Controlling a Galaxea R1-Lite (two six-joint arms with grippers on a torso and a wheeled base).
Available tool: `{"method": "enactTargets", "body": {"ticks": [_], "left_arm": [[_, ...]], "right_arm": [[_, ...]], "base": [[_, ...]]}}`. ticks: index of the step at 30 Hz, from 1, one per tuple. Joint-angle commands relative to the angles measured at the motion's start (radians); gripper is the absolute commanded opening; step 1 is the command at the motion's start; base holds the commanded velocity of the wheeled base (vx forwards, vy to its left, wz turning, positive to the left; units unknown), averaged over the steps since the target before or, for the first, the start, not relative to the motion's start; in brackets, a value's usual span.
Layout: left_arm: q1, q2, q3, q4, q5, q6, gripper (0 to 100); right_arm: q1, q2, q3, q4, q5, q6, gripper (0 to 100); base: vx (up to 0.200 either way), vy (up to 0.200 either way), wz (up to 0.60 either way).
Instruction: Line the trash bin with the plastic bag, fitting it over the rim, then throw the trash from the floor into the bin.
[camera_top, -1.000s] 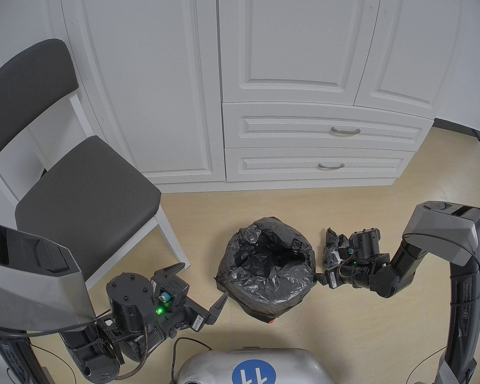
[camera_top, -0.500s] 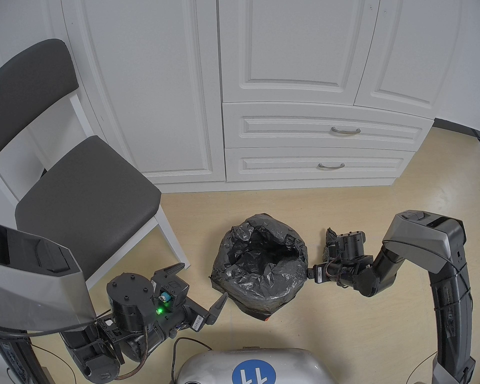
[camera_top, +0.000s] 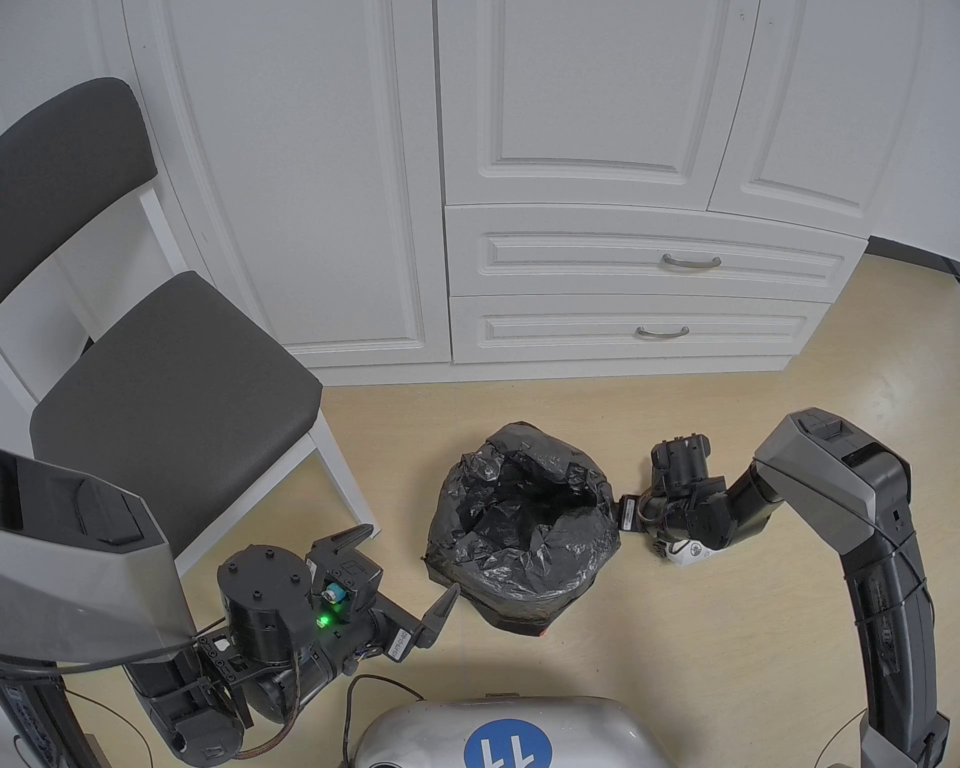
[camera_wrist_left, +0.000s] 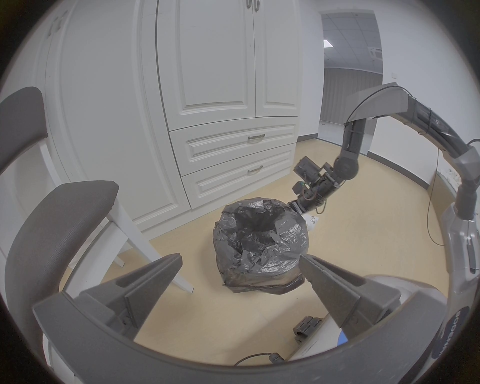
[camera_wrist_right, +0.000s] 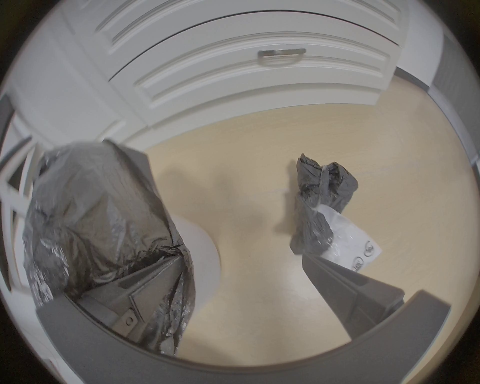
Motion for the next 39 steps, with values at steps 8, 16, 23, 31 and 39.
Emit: {"method": "enactTargets", "body": {"ticks": [8, 16, 23, 31, 39], "left_arm": [[-0.004, 0.004, -0.01, -0.001, 0.003, 0.0, 100], [-0.009, 0.008, -0.01, 0.001, 0.013, 0.0, 100], [-0.011, 0.008, -0.007, 0.001, 0.013, 0.0, 100], [-0.011, 0.002, -0.005, -0.001, 0.013, -0.001, 100], [-0.011, 0.007, 0.002, -0.001, 0.013, -0.003, 100]], "right_arm": [[-0.004, 0.096, -0.303, 0.076, 0.002, 0.284, 100], [-0.007, 0.137, -0.361, -0.031, -0.01, 0.378, 100], [-0.055, 0.005, -0.292, -0.006, -0.017, 0.361, 100], [-0.124, -0.409, 0.121, -0.006, 0.208, 0.172, 100], [-0.162, -0.501, 0.504, -0.112, 0.498, -0.329, 100]], "base": [[0.0, 0.0, 0.0], [0.0, 0.0, 0.0], [0.0, 0.0, 0.0], [0.0, 0.0, 0.0], [0.0, 0.0, 0.0]]}}
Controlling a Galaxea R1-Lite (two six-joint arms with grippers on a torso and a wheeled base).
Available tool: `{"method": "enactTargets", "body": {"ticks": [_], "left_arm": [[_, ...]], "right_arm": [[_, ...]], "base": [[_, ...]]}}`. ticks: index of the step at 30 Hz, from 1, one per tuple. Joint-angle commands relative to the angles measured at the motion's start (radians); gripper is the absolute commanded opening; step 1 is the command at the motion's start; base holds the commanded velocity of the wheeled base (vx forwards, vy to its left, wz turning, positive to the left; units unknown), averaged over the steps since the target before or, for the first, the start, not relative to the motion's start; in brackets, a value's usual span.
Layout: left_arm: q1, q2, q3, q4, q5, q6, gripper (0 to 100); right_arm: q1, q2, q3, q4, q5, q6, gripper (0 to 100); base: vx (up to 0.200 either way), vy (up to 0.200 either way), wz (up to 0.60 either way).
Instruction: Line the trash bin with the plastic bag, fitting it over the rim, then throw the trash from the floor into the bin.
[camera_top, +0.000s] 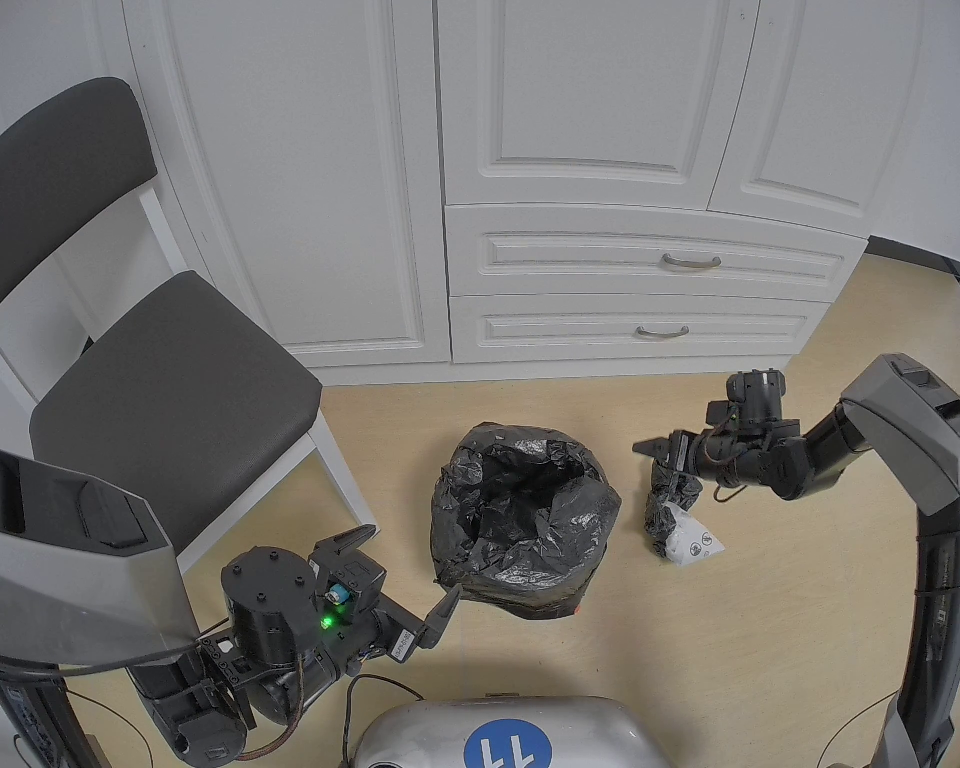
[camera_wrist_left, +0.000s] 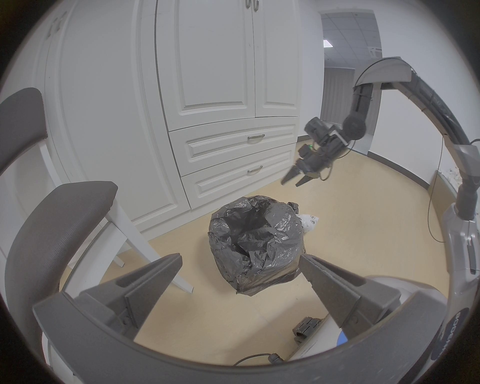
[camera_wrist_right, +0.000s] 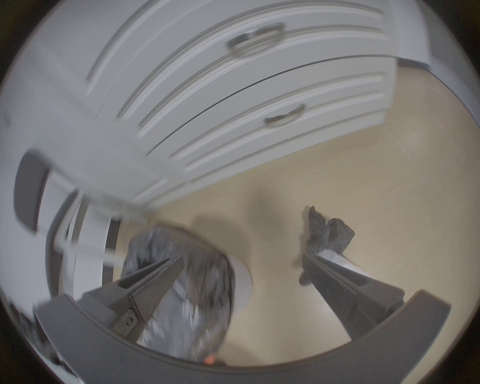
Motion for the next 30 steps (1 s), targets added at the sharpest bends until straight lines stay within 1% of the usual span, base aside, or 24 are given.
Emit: {"method": "enactTargets", "body": {"ticks": [1, 4, 6, 8, 9, 10, 11, 12, 13, 16, 17, 18, 21, 26, 27, 28, 30], "left_arm": [[0.0, 0.002, 0.01, -0.001, 0.0, -0.001, 100], [0.0, 0.003, 0.01, -0.001, 0.0, -0.001, 100], [-0.003, 0.005, 0.01, -0.001, 0.0, -0.001, 100], [-0.004, 0.005, 0.012, -0.001, 0.0, -0.001, 100], [-0.004, 0.003, 0.015, -0.001, 0.0, -0.003, 100], [-0.004, 0.003, 0.016, -0.001, 0.0, -0.003, 100], [-0.004, 0.002, 0.016, -0.001, 0.0, -0.003, 100], [-0.004, 0.002, 0.018, -0.001, 0.0, -0.004, 100], [-0.004, 0.003, 0.013, -0.001, 0.0, -0.004, 100], [-0.004, 0.008, 0.007, -0.001, 0.0, -0.004, 100], [-0.006, 0.009, 0.007, -0.001, 0.0, -0.004, 100], [-0.006, 0.009, 0.007, -0.001, 0.0, -0.004, 100], [-0.007, 0.011, 0.007, -0.001, 0.0, -0.004, 100], [-0.007, 0.011, 0.012, -0.001, 0.0, -0.003, 100], [-0.007, 0.011, 0.007, -0.001, 0.0, -0.003, 100], [-0.007, 0.009, 0.007, -0.001, 0.0, -0.003, 100], [-0.007, 0.008, 0.004, -0.001, 0.0, -0.001, 100]], "right_arm": [[-0.027, -0.219, 0.385, -0.105, 0.215, -0.35, 100], [0.051, -0.176, 0.439, -0.171, 0.207, -0.356, 100], [0.066, -0.133, 0.454, -0.209, 0.199, -0.376, 100], [0.058, -0.111, 0.463, -0.234, 0.198, -0.406, 100], [0.04, -0.096, 0.477, -0.266, 0.201, -0.466, 100], [0.026, -0.093, 0.485, -0.278, 0.202, -0.492, 100], [-0.009, -0.087, 0.503, -0.303, 0.207, -0.566, 100], [-0.012, -0.085, 0.506, -0.306, 0.208, -0.578, 100], [-0.053, -0.065, 0.523, -0.338, 0.23, -0.713, 100], [-0.101, -0.002, 0.508, -0.364, 0.261, -0.883, 100], [-0.104, 0.013, 0.491, -0.364, 0.259, -0.905, 100], [-0.104, 0.019, 0.483, -0.364, 0.259, -0.906, 100], [-0.093, 0.097, 0.365, -0.351, 0.265, -0.908, 100], [-0.047, 0.142, 0.297, -0.292, 0.273, -0.916, 100], [-0.034, 0.153, 0.265, -0.245, 0.28, -0.945, 100], [-0.032, 0.156, 0.255, -0.228, 0.284, -0.957, 100], [-0.029, 0.153, 0.209, -0.131, 0.31, -1.015, 100]], "base": [[0.0, 0.0, 0.0], [0.0, 0.0, 0.0], [0.0, 0.0, 0.0], [0.0, 0.0, 0.0], [0.0, 0.0, 0.0], [0.0, 0.0, 0.0], [0.0, 0.0, 0.0], [0.0, 0.0, 0.0], [0.0, 0.0, 0.0], [0.0, 0.0, 0.0], [0.0, 0.0, 0.0], [0.0, 0.0, 0.0], [0.0, 0.0, 0.0], [0.0, 0.0, 0.0], [0.0, 0.0, 0.0], [0.0, 0.0, 0.0], [0.0, 0.0, 0.0]]}}
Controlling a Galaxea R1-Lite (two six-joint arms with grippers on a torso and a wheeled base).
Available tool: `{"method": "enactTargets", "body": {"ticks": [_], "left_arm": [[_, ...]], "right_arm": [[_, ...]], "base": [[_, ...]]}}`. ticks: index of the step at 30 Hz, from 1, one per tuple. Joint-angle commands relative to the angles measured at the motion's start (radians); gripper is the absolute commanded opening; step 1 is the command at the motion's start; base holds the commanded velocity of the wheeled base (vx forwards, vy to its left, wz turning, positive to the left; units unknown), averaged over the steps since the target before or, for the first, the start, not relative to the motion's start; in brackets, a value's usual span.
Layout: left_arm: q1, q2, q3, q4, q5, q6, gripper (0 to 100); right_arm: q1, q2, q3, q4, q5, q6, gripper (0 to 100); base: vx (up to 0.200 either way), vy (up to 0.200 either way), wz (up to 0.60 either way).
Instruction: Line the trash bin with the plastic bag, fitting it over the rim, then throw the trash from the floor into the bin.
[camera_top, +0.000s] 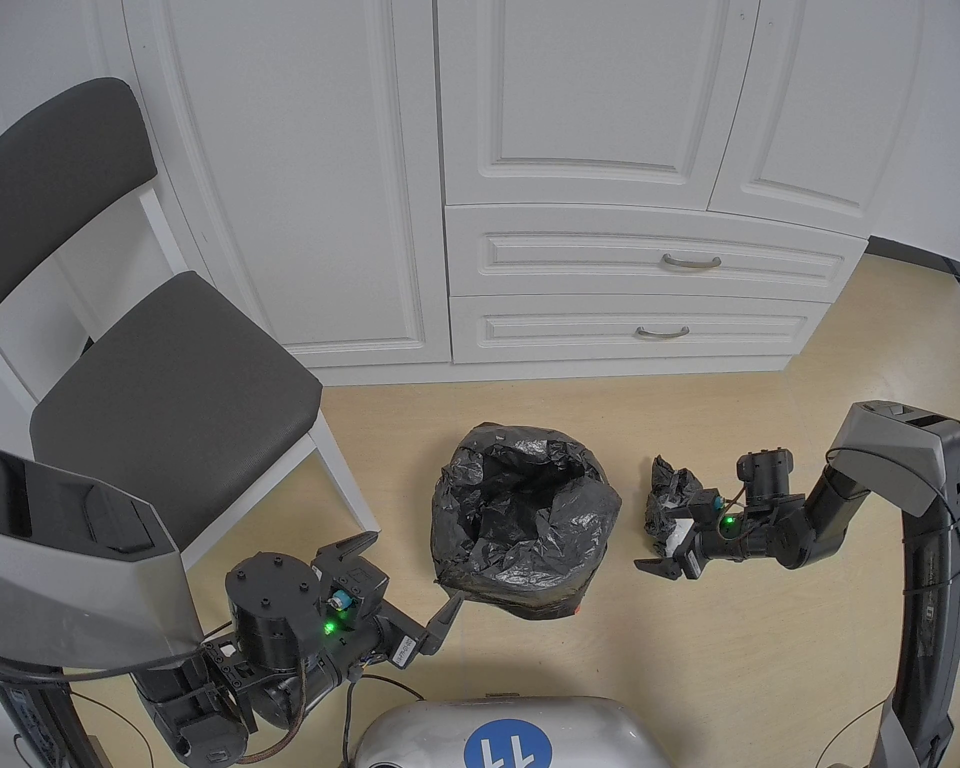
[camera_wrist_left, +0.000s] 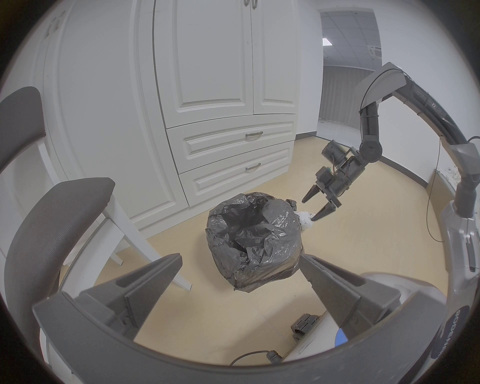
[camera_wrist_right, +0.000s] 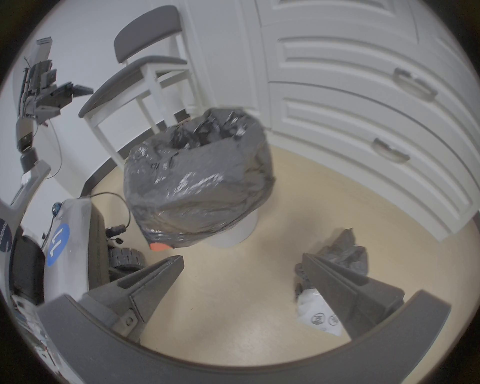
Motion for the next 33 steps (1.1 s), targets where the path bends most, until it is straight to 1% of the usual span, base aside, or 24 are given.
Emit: {"method": "enactTargets", "body": {"ticks": [1, 2, 3, 5, 14, 17, 23, 24, 29, 33], "left_arm": [[-0.001, 0.0, -0.005, -0.001, 0.001, 0.002, 100], [-0.001, -0.005, -0.002, -0.001, 0.001, 0.002, 100], [-0.001, -0.009, 0.001, -0.001, 0.001, 0.002, 100], [0.001, -0.013, 0.003, -0.001, 0.001, 0.002, 100], [0.009, -0.057, 0.009, -0.001, 0.004, 0.005, 100], [0.007, -0.057, 0.01, -0.001, 0.022, 0.005, 100], [0.001, -0.057, 0.016, -0.002, 0.025, 0.005, 100], [0.001, -0.059, 0.018, -0.002, 0.025, 0.004, 100], [0.001, -0.071, 0.036, -0.004, 0.025, 0.004, 100], [0.001, -0.077, 0.038, -0.004, 0.025, 0.004, 100]], "right_arm": [[0.024, 0.067, -0.101, 0.112, 0.033, -0.073, 100], [0.025, 0.067, -0.141, 0.177, 0.061, -0.106, 100], [0.03, 0.07, -0.181, 0.226, 0.081, -0.119, 100], [0.041, 0.076, -0.219, 0.246, 0.089, -0.117, 100], [0.102, 0.165, -0.376, 0.255, 0.092, -0.115, 100], [0.101, 0.168, -0.379, 0.255, 0.092, -0.115, 100], [0.093, 0.176, -0.391, 0.257, 0.093, -0.111, 100], [0.093, 0.179, -0.393, 0.255, 0.093, -0.108, 0], [0.091, 0.196, -0.417, 0.254, 0.095, -0.097, 0], [0.085, 0.196, -0.42, 0.25, 0.099, -0.073, 0]], "base": [[0.0, 0.0, 0.0], [0.0, 0.0, 0.0], [0.0, 0.0, 0.0], [0.0, 0.0, 0.0], [0.0, 0.0, 0.0], [0.0, 0.0, 0.0], [0.0, 0.0, 0.0], [0.0, 0.0, 0.0], [0.0, 0.0, 0.0], [0.0, 0.0, 0.0]]}}
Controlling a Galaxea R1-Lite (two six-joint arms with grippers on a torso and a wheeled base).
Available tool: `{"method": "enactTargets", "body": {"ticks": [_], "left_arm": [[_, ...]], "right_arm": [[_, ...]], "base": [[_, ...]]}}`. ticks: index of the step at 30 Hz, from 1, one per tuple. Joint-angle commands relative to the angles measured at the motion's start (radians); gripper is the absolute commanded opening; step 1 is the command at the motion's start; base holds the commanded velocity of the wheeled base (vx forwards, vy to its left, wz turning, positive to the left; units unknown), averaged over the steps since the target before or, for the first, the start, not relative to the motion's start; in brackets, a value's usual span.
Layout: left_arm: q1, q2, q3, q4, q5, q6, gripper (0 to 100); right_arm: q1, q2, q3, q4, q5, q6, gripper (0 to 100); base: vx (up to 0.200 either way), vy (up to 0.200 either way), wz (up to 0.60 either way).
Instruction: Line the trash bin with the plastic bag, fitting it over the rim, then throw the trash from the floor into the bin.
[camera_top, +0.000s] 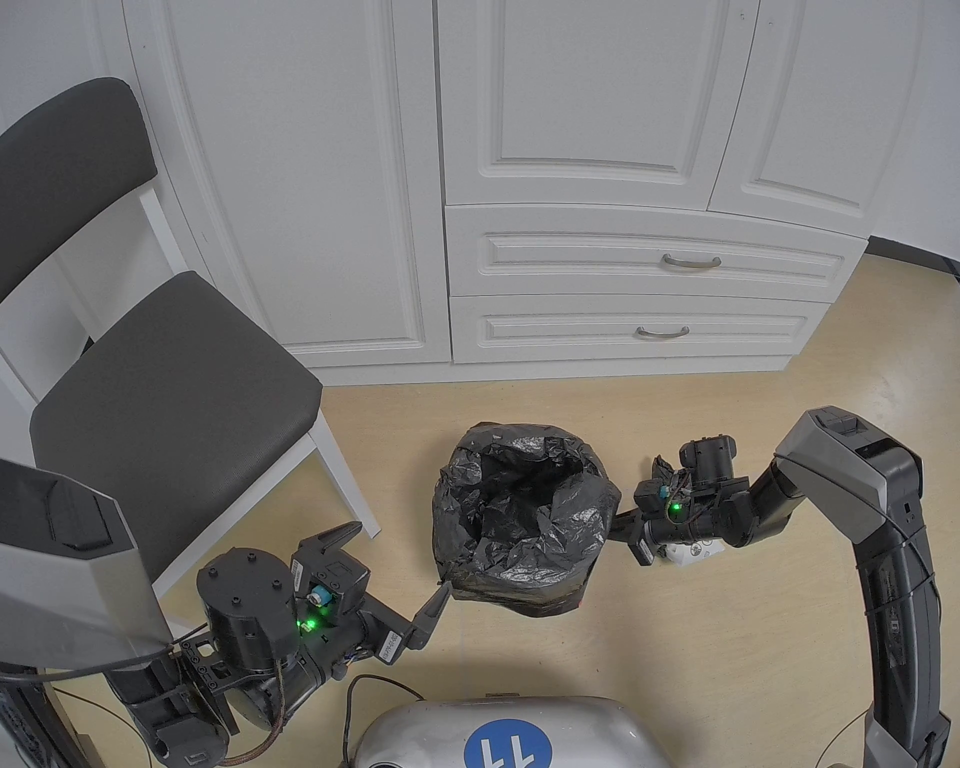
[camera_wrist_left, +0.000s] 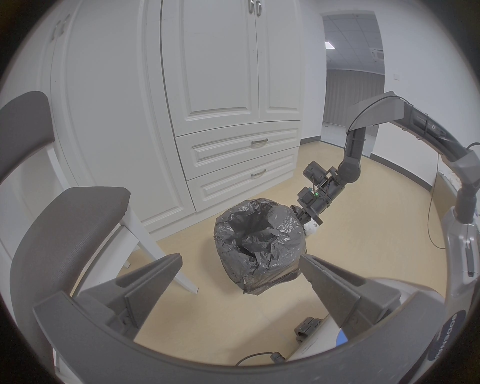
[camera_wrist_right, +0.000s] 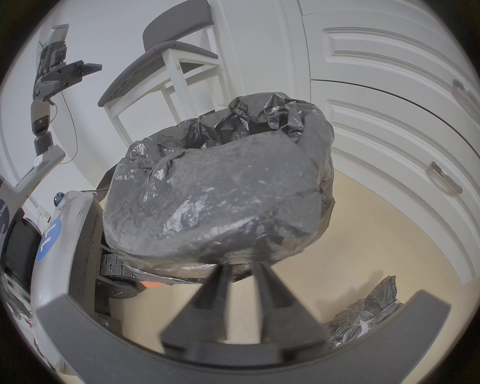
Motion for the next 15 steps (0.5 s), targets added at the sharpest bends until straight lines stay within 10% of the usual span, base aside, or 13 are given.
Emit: {"method": "enactTargets", "body": {"ticks": [1, 14, 15], "left_arm": [[0.0, -0.012, 0.005, -0.001, 0.0, -0.001, 100], [0.0, -0.024, 0.018, -0.001, 0.0, -0.001, 100], [-0.002, -0.024, 0.018, -0.001, 0.0, -0.001, 100]], "right_arm": [[-0.008, 0.008, -0.009, -0.002, 0.002, 0.011, 0], [-0.045, 0.04, -0.089, 0.022, 0.007, 0.051, 0], [-0.045, 0.037, -0.086, 0.025, 0.007, 0.02, 100]], "base": [[0.0, 0.0, 0.0], [0.0, 0.0, 0.0], [0.0, 0.0, 0.0]]}}
